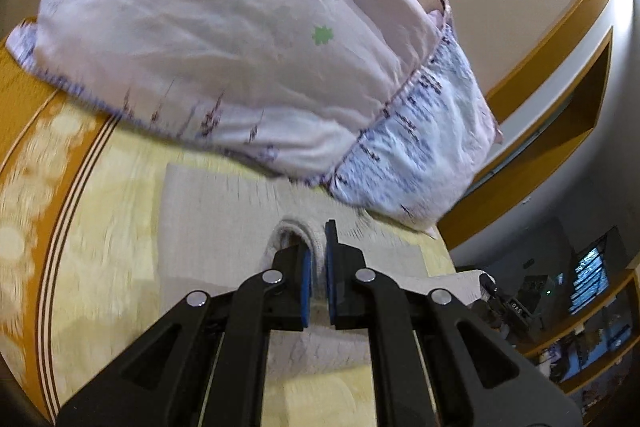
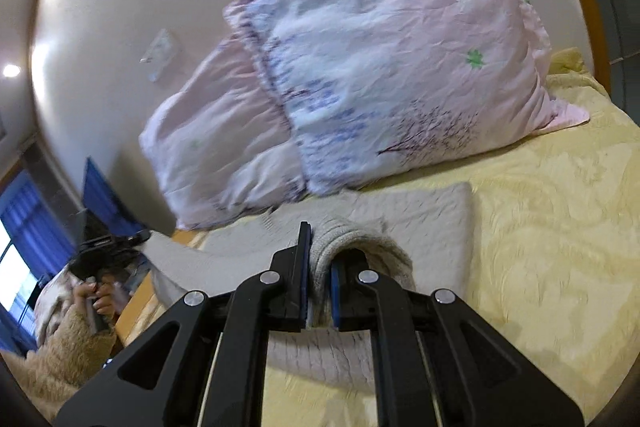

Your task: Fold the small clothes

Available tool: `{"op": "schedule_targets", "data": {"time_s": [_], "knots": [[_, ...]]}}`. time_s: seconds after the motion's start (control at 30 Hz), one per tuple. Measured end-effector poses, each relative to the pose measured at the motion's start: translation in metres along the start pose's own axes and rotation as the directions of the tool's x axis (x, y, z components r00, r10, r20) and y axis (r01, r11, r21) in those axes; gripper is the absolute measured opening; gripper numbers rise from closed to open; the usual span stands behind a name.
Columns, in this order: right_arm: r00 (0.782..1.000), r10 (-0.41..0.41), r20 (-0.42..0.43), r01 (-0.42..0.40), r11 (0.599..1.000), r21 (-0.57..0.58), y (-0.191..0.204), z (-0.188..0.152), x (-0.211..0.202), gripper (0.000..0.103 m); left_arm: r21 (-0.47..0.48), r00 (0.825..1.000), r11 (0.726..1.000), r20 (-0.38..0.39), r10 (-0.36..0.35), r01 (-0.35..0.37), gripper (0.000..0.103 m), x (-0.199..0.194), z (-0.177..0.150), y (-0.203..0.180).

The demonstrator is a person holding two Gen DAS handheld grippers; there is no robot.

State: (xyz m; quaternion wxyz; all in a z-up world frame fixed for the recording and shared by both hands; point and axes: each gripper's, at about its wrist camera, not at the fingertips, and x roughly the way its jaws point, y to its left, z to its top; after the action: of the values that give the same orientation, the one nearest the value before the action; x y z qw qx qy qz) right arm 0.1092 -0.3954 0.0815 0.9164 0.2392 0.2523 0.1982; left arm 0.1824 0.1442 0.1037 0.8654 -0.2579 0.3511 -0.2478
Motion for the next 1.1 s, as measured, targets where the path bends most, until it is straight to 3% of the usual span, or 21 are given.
{"op": "schedule_targets", "data": {"time_s": [0.23, 0.4, 0.97, 1.03, 1.1], "knots": [[0.988, -0.085, -0.128, 0.107, 0.980, 0.168, -0.046, 0.013, 0.071, 0.008, -0.075, 0.997, 0.996, -0.061, 0.049, -0.054, 0.006, 0.061, 0.023, 0.029], [0.976, -0.087, -0.201, 0.143, 0.947, 0.287, -0.077, 0.010, 0.104, 0.008, -0.158, 0.992, 0.985, -0.116, 0.045, -0.063, 0.006, 0.094, 0.026, 0.057], [0.975, -0.081, -0.208, 0.150, 0.926, 0.347, -0.091, 0.018, 0.138, 0.009, -0.303, 0.993, 0.952, -0.117, 0.004, -0.040, 0.009, 0.121, 0.027, 0.090], [0.975, -0.076, -0.210, 0.148, 0.923, 0.355, -0.091, 0.019, 0.141, 0.011, -0.353, 0.994, 0.935, -0.112, -0.003, -0.037, 0.010, 0.122, 0.026, 0.098], [0.976, -0.057, -0.210, 0.134, 0.916, 0.377, -0.093, 0.020, 0.142, 0.020, -0.385, 0.994, 0.923, -0.107, -0.015, -0.028, 0.013, 0.124, 0.024, 0.103]]}}
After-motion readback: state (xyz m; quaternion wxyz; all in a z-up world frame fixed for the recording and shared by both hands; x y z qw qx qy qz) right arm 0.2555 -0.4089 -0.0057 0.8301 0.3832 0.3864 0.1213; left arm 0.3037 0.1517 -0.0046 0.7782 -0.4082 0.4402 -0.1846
